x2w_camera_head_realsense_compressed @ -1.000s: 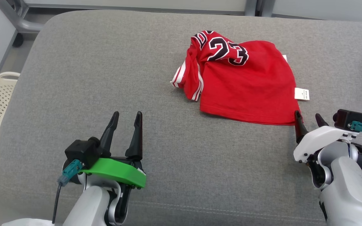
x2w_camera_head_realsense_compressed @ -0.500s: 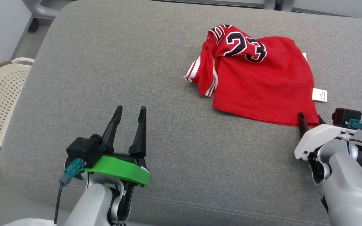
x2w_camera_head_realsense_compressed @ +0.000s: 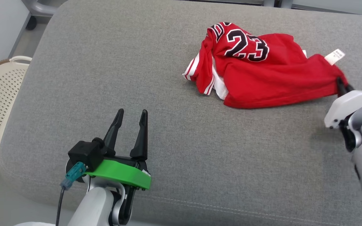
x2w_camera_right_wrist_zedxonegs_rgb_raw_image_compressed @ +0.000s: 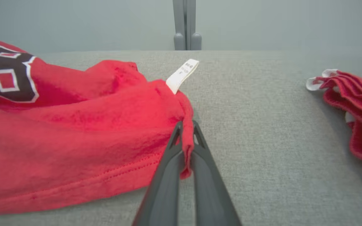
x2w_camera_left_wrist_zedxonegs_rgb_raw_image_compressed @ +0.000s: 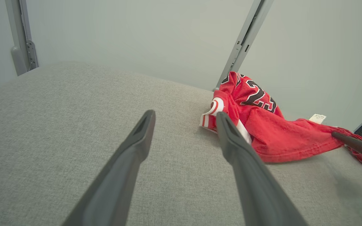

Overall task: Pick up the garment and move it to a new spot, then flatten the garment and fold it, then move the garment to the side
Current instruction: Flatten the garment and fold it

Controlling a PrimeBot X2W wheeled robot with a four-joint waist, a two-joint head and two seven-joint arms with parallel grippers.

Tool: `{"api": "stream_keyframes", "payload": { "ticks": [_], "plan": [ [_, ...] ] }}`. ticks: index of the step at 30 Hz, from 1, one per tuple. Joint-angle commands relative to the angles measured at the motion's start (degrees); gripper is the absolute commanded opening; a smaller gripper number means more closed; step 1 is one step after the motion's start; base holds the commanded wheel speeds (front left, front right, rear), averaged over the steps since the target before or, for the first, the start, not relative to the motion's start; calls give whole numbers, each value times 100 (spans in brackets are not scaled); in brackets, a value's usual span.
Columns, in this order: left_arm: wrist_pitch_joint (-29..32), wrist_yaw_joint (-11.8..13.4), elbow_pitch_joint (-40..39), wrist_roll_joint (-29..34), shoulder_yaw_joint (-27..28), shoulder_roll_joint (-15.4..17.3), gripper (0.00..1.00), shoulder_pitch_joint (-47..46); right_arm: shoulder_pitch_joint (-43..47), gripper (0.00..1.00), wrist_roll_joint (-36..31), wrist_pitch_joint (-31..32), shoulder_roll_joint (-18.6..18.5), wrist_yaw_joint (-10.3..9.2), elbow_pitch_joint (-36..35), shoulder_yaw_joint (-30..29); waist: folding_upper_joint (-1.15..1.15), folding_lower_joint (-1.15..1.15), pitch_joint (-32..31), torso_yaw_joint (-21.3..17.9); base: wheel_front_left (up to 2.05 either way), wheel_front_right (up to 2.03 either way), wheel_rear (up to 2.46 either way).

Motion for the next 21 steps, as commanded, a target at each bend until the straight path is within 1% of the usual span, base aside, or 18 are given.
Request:
{"api": "stream_keyframes", "payload": {
  "ticks": [1, 7, 13, 14, 18, 21],
  "plan": [
    [-16, -23, -36, 46, 1, -25, 100, 55, -171, 0, -64, 30, -180, -2, 18, 18, 0, 0, 25, -6, 0, 0, 0],
    [-14, -66, -144, 95, -116, -44, 100, -93, -818, 0, -341, 300, -876, -2, 123, 130, 0, 0, 225, 52, 0, 0, 0],
    [4, -123, -297, 140, -277, -76, 100, -237, -1504, 0, -739, 530, -1599, -2, 319, 227, 0, 0, 508, 234, 0, 0, 0],
    [13, -137, -341, 170, -318, -85, 100, -296, -1718, 0, -915, 588, -1797, -2, 388, 279, 0, 0, 605, 301, 0, 0, 0],
    [12, -163, -415, 184, -386, -97, 100, -364, -2079, 0, -1242, 627, -2028, -2, 518, 451, 0, 0, 759, 403, 0, 0, 0],
    [9, -153, -424, 206, -427, -108, 100, -393, -2219, 0, -1490, 665, -2005, -2, 644, 450, 0, 0, 806, 442, 0, 0, 0]
  ]
}}
